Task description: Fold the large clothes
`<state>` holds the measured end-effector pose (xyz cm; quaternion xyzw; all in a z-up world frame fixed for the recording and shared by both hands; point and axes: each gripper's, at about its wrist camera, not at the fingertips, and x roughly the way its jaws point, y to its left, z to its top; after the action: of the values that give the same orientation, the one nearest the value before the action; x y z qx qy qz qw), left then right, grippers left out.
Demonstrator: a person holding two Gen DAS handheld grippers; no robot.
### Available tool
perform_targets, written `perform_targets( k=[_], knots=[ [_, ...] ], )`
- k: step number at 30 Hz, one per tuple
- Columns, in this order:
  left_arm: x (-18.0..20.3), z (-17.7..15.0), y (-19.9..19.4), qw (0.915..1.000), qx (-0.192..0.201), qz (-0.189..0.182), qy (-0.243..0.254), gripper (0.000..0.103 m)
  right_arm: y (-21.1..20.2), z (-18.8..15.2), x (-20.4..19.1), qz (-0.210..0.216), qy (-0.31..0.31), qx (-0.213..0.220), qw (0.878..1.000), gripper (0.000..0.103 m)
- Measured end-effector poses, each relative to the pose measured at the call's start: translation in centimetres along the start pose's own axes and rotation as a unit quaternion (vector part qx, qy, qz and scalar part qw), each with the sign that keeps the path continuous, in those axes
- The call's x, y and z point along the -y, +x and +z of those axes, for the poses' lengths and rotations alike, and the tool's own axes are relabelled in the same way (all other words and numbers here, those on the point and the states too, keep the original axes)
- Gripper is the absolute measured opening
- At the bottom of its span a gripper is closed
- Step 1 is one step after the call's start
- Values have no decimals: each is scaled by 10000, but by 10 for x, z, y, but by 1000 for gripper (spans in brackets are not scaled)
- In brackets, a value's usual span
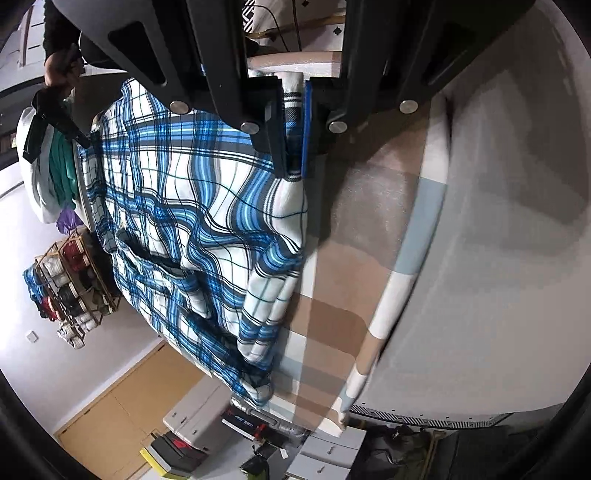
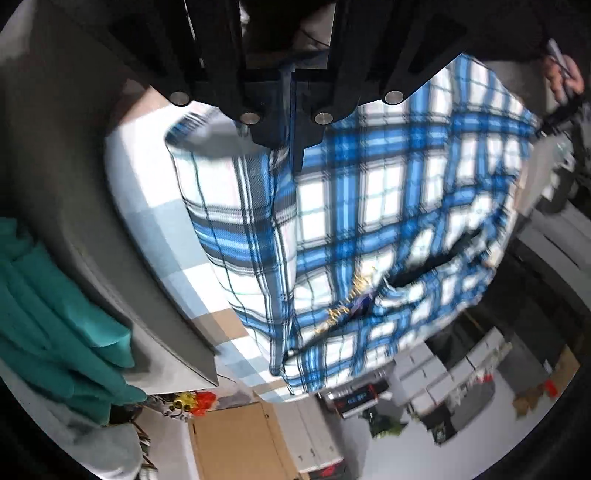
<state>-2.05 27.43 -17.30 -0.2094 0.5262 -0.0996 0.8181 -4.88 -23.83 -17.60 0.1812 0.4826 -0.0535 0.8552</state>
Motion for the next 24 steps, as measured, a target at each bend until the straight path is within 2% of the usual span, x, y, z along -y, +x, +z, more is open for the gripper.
perform_targets(
  k=[2, 3, 4, 6, 8, 10, 12, 14, 16, 21, 24],
  knots=[
    [5, 0, 3, 9999, -48, 83, 124, 2, 0, 0, 1, -401, -215, -241, 9987, 21],
    [10, -1, 5, 9997, -78, 119, 207, 2, 1, 0, 2, -490, -315, -413, 9974, 36],
    [14, -2, 7, 9994, -109, 157, 290, 2, -1, 0, 4, -481, -397, -485, 9969, 42],
    [20, -3, 12, 9987, -182, 222, 411, 2, -12, 1, 5, -703, -598, -398, 9949, 43],
    [23, -3, 16, 9982, -241, 254, 480, 2, -23, 8, 4, -776, -761, -309, 9936, 50],
    [22, -3, 18, 9981, -294, 257, 474, 2, -33, 19, 4, -859, -922, -161, 9919, 66],
    [20, -3, 18, 9984, -319, 205, 429, 2, -36, 35, 3, -1126, -1128, -67, 9872, 66],
    [17, -4, 18, 9985, -364, 148, 378, 2, -34, 46, 3, -1174, -1305, -68, 9844, 66],
    [15, -4, 17, 9986, -394, 108, 342, 2, -21, 56, 9, -1257, -1331, -318, 9826, 69],
    [12, -5, 15, 9986, -411, 50, 320, 2, 24, 67, 38, -1263, -683, -1183, 9825, 69],
    [12, -5, 18, 9983, -477, 74, 339, 2, 38, 68, 50, -1332, -522, -1408, 9796, 66]
  ],
)
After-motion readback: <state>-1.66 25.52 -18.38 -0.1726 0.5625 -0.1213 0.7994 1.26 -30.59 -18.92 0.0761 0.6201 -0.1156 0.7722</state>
